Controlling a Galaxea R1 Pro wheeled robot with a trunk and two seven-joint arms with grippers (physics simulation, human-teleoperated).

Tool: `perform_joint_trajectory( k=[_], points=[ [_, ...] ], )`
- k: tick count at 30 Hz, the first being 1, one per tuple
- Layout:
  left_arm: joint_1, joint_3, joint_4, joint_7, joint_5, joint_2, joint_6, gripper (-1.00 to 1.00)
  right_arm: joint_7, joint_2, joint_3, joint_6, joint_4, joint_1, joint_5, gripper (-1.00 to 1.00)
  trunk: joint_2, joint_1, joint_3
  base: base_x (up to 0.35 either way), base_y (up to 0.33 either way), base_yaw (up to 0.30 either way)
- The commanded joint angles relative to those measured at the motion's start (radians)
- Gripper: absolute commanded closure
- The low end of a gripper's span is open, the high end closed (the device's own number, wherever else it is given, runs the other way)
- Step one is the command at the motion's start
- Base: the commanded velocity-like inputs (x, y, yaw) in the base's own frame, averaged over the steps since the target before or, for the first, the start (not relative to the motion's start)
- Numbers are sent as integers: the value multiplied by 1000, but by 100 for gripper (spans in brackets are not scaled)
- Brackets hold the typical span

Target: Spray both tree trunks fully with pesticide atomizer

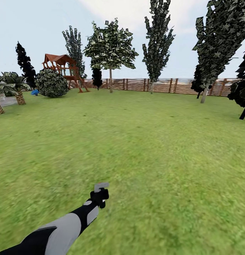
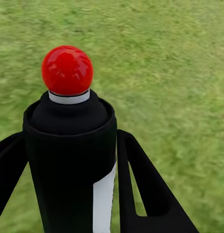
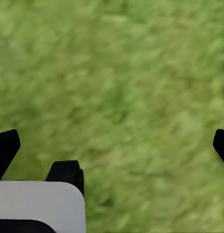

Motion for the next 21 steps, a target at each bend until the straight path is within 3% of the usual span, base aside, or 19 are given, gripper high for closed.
perform_joint_trajectory(
  k=[1,7,12,21],
  points=[
    [-1,7,1,1,-6,1,-3,100,4,0,-9,-7,5,-2,4,-100,-1,1,-1,350,0,0],
    [-1,7,0,4,-4,4,-6,100,4,-4,-8,-18,5,-2,5,-100,-1,1,-1,350,0,0],
    [-1,8,0,1,50,11,-7,100,4,-4,-8,-18,5,-2,6,-100,-1,1,-1,350,0,0],
    [-1,6,-1,-2,95,11,-6,100,4,-4,-8,-18,5,-2,6,-100,-1,1,-1,350,0,106]
  ],
)
